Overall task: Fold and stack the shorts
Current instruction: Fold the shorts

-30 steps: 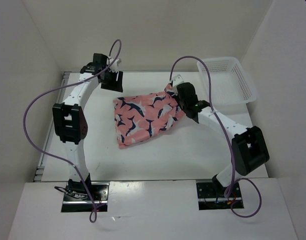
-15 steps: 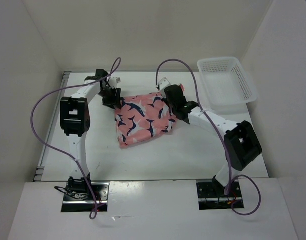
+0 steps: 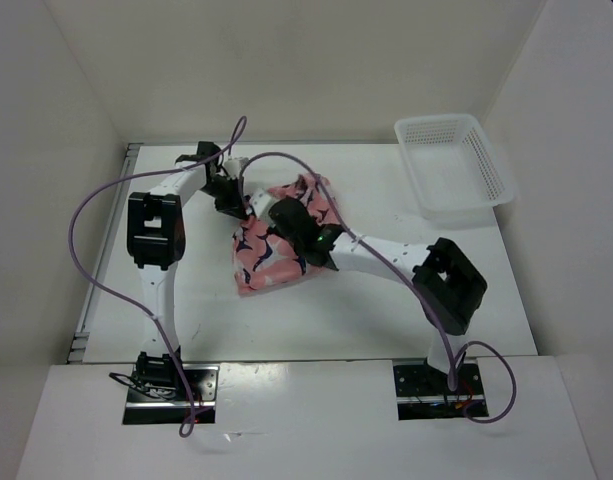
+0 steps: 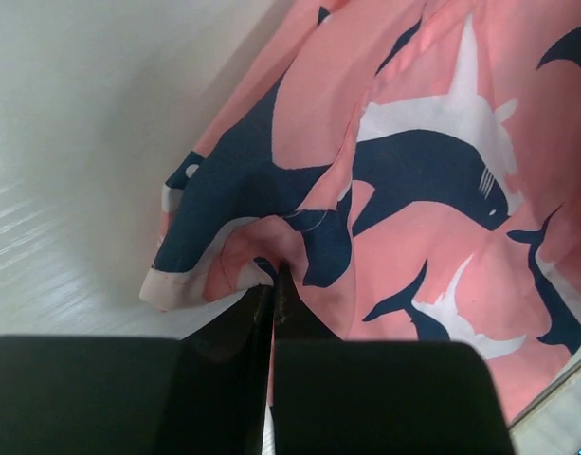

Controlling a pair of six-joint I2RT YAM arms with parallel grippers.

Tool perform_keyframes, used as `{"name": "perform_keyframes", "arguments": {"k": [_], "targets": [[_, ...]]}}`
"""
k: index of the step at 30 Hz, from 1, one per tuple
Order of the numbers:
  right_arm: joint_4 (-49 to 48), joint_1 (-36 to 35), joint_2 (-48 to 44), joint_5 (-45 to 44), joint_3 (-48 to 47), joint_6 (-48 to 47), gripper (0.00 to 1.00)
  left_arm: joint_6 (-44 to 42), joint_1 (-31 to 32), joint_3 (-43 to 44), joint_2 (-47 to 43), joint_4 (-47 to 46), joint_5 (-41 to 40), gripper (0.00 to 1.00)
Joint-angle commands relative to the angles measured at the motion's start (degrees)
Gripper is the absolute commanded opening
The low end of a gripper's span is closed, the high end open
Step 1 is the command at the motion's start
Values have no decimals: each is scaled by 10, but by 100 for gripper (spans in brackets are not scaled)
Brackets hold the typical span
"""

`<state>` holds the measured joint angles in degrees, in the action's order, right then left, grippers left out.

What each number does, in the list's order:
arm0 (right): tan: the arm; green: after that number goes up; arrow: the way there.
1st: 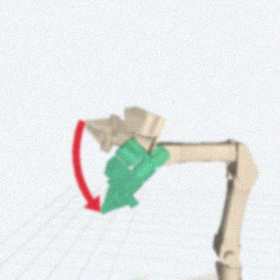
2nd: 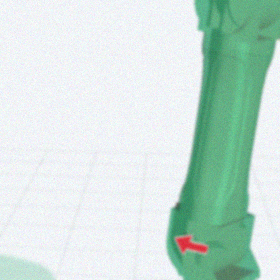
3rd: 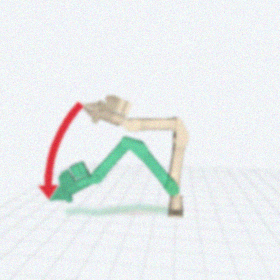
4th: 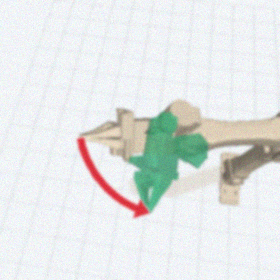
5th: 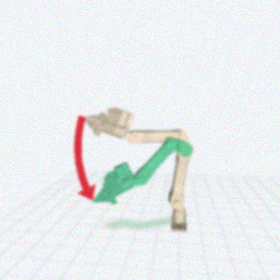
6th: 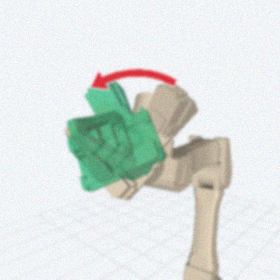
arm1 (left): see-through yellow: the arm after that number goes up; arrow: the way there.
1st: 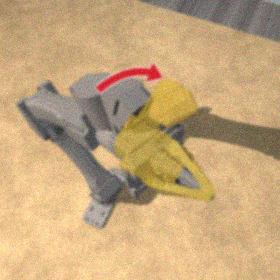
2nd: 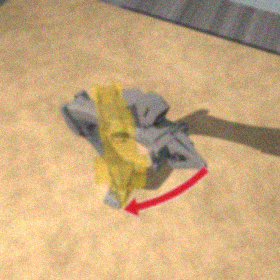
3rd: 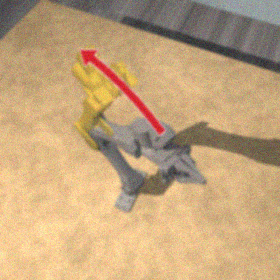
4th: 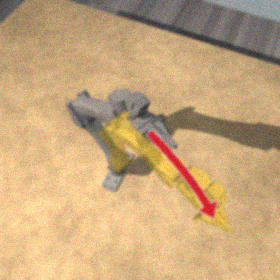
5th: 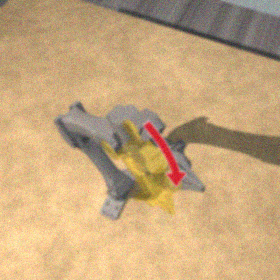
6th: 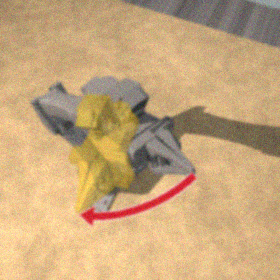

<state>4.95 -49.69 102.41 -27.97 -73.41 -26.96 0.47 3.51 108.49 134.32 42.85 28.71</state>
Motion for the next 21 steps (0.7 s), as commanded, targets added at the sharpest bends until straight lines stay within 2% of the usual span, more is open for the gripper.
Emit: {"name": "perform_keyframes", "arguments": {"k": [1,15,18,19,21], "targets": [[-38,-43,17,-7,-31,-15,0,-5,9,1,27,16,10,0],[-7,-116,86,49,-87,-20,0,-5,9,6,22,16,10,0],[35,-123,86,101,-94,-25,0,-5,9,11,22,16,5,0],[52,-123,91,148,-101,-34,1,-5,9,11,22,16,5,0],[73,-123,91,157,-106,-42,7,-5,9,11,22,16,-1,0]]}}
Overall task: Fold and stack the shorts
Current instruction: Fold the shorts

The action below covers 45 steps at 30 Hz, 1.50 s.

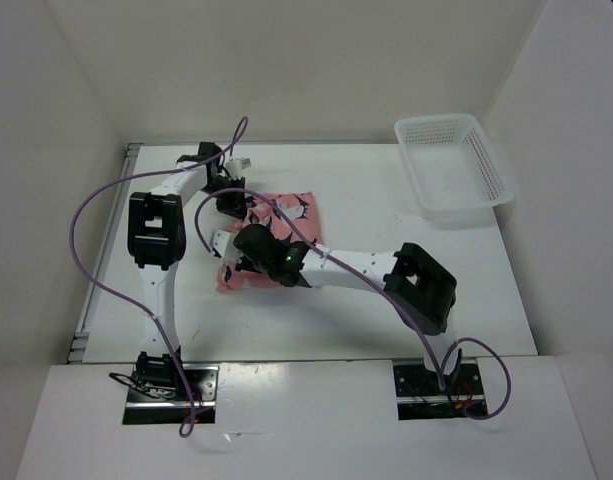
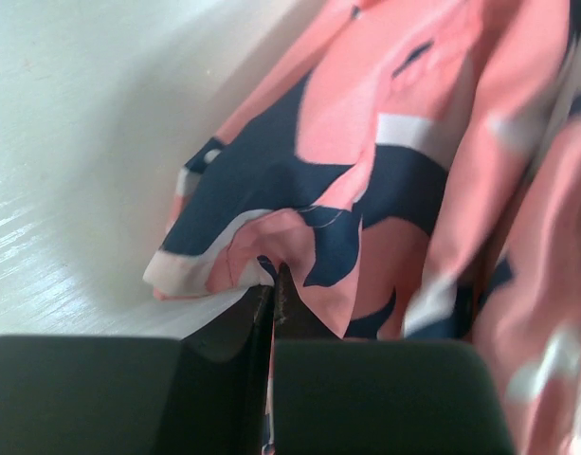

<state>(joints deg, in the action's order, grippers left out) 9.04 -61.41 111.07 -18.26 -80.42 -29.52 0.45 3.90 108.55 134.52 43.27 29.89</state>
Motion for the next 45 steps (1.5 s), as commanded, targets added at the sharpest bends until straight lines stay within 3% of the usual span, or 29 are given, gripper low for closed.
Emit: {"name": "perform_keyframes", "arguments": {"k": [1,2,5,6,10,12,15,17,18,21,28,30,41,43,45], "targets": [[32,-6,5,69,-36,-22,12,-4,5,10,20,12,-12,0],[38,-6,5,76,-36,-31,30,-4,5,10,20,12,-12,0],[29,-6,5,59,-36,-61,72,-4,5,10,20,12,-19,0],[10,-6,5,47,-36,-61,73,-4,5,10,20,12,-19,0],[-2,-6,-34,31,-44,-21,73,-4,0,10,14,12,-25,2],[12,-6,-72,50,-51,7,73,-4,0,10,14,12,-25,11],[27,13,-132,102,-26,54,68,-4,-12,10,-16,12,-25,35],[34,30,-173,125,9,81,61,-4,-20,16,-45,12,-3,44],[34,37,-182,141,18,88,59,-4,-30,16,-57,12,20,55],[41,58,-197,163,43,107,53,-4,-49,16,-106,1,44,63],[20,64,-190,212,109,87,55,-4,-40,-11,-160,32,74,65],[12,64,-190,212,134,78,62,-4,-27,-17,-147,60,74,67],[-53,64,-190,220,241,67,67,-4,39,-47,-64,66,41,72],[-81,64,-184,203,259,61,62,-4,39,-47,-58,66,41,68],[-108,64,-179,187,279,47,57,-4,39,-47,-58,66,28,53]]}}
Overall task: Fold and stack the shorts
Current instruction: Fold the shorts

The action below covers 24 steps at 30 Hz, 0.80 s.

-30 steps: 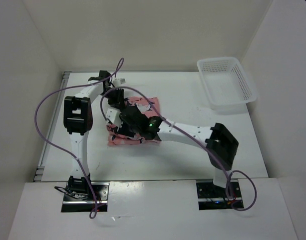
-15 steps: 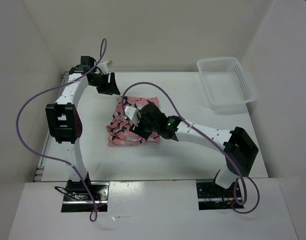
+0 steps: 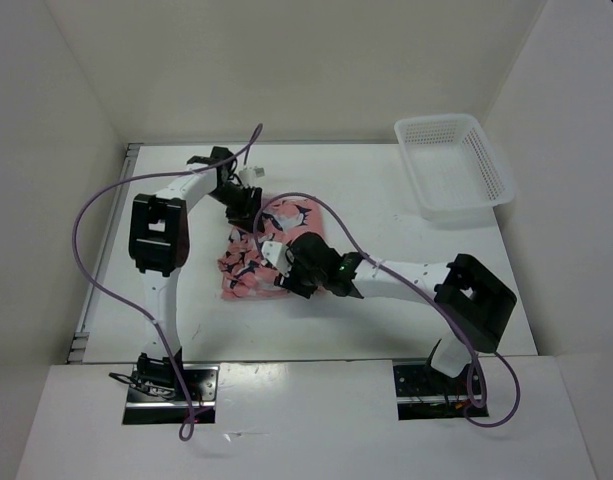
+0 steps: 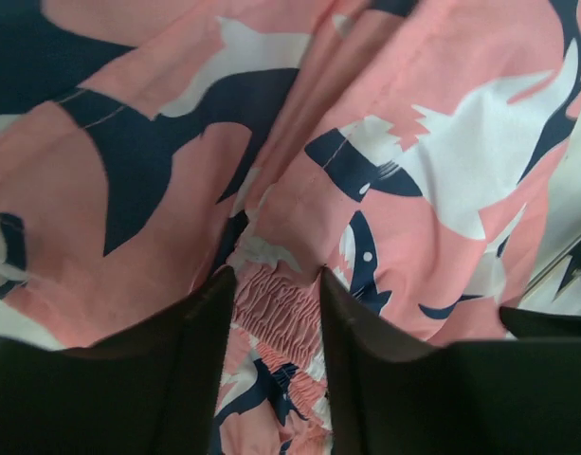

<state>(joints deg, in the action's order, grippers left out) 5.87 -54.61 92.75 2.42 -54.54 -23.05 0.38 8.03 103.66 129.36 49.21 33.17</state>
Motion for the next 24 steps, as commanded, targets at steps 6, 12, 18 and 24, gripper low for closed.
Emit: {"name": "perform_keyframes", "arguments": {"k": [6,12,18,24], "targets": [[-100,2,10,-31,45,-37,16,-4,-2,-3,-14,6,-12,12],[-75,2,-16,-31,45,-60,0,-4,-2,16,-35,26,-12,0],[-53,2,-35,-21,45,-81,0,-4,-8,67,-64,55,2,0],[-59,2,-35,-21,45,-99,0,-4,-34,73,-93,72,-20,0]]}}
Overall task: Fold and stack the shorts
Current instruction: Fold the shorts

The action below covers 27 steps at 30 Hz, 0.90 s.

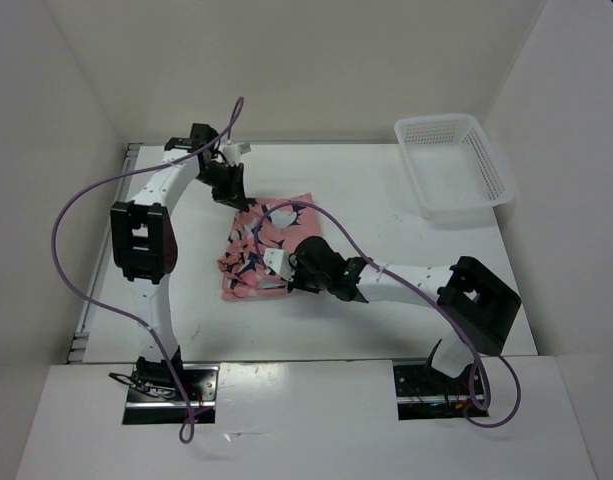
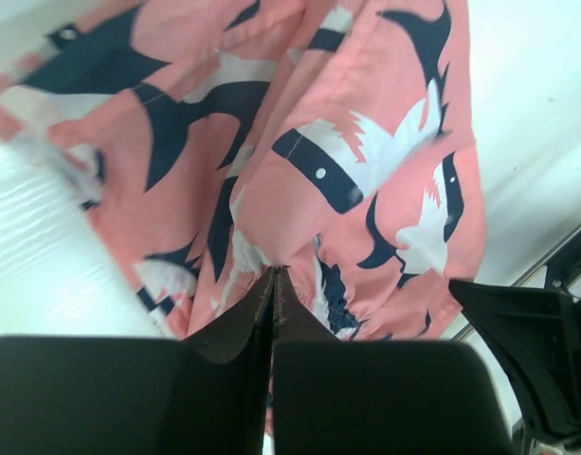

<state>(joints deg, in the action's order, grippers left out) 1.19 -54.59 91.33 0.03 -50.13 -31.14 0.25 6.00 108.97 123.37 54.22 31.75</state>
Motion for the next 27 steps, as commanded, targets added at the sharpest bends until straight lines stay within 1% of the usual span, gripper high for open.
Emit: {"name": "perform_keyframes", "arguments": {"k": [1,4,7,8,9,10,11,12,13,15,16,18,19,21,22,23,26,27], "targets": [[-12,2,-20,3,1,-18,0,-3,-19,10,-33,22,-5,0],[-17,2,-20,8,1,-18,0,-3,-19,-14,-40,28,-5,0],[-17,2,-20,14,1,-18,0,-3,-24,-34,-40,5,-11,0],[-22,2,-20,14,1,-18,2,-3,-24,-34,-35,-2,-19,0],[-22,2,-20,14,6,-13,6,-3,-24,-34,-28,-8,-19,8],[-28,2,-20,14,6,-13,12,-3,-24,-34,-14,-8,-19,27],[-28,2,-20,14,6,-13,14,-3,-24,-28,-14,-2,-1,51],[-28,2,-20,14,13,-13,17,-3,-24,-28,-14,-2,6,57],[-28,2,-26,14,13,-13,19,-3,-24,-28,-21,-2,11,60],[-28,2,-26,8,19,-13,22,-3,-41,-49,-49,11,11,64],[-28,2,-26,8,19,-13,22,-3,-47,-54,-57,21,2,64],[-33,2,-32,8,24,-13,23,-3,-66,-71,-63,77,-19,60],[-33,2,-32,8,24,-13,23,-3,-72,-81,-63,117,-20,56],[-38,2,-32,8,24,-18,23,-3,-78,-117,-63,145,-20,53],[-38,2,-32,14,24,-18,25,-3,-78,-160,-63,154,-6,53],[-38,2,-32,14,24,-18,25,-3,-78,-181,-58,154,-5,53],[-44,2,-32,14,24,-18,25,-3,-71,-217,-52,141,0,53],[-44,2,-32,14,24,-18,25,-3,-65,-226,-52,136,0,57]]}}
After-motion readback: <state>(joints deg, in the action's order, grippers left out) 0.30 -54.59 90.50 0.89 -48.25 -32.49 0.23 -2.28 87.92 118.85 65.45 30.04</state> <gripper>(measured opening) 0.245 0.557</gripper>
